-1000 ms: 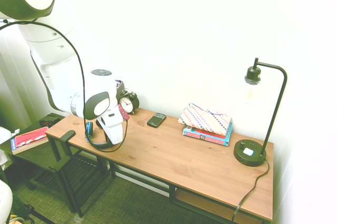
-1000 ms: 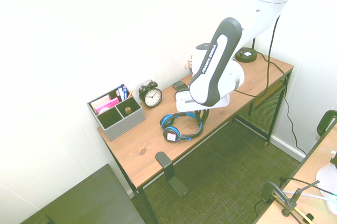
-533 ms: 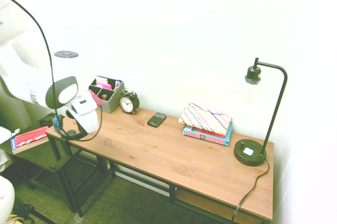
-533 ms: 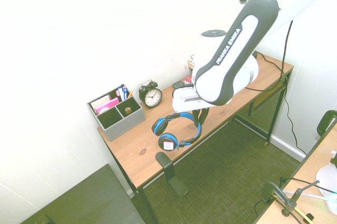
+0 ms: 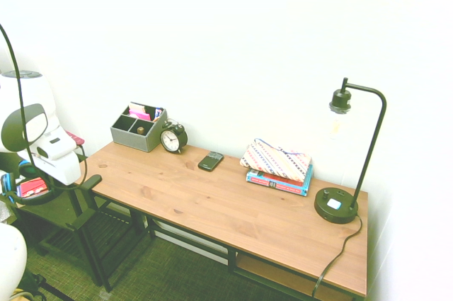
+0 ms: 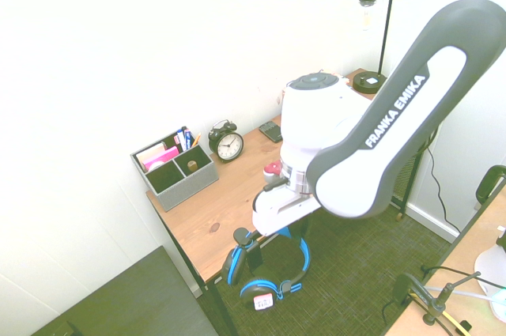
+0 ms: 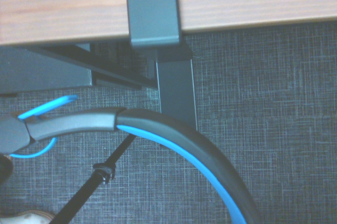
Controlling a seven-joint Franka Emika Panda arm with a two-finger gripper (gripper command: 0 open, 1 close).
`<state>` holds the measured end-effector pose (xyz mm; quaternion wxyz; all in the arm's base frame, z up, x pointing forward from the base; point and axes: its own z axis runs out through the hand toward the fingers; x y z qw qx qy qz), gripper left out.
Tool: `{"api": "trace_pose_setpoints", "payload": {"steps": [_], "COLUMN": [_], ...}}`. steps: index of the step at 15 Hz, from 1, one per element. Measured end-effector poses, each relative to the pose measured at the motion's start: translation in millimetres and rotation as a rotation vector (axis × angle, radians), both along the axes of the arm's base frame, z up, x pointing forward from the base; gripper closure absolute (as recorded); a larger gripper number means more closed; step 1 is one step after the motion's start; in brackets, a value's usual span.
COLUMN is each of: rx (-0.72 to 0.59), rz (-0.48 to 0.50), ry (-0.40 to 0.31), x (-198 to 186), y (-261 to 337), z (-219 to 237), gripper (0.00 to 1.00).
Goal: Hang the headphone
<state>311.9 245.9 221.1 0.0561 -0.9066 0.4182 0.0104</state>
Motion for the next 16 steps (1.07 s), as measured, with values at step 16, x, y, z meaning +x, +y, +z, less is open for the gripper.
{"api": "trace_pose_setpoints", "payload": {"steps": [16], "rx": [-0.089], "rz": [0.037], "ry": [0.005], "x": [-22.2], "y": [-11.3], "z": [-120.4], "gripper": [1.0]}}
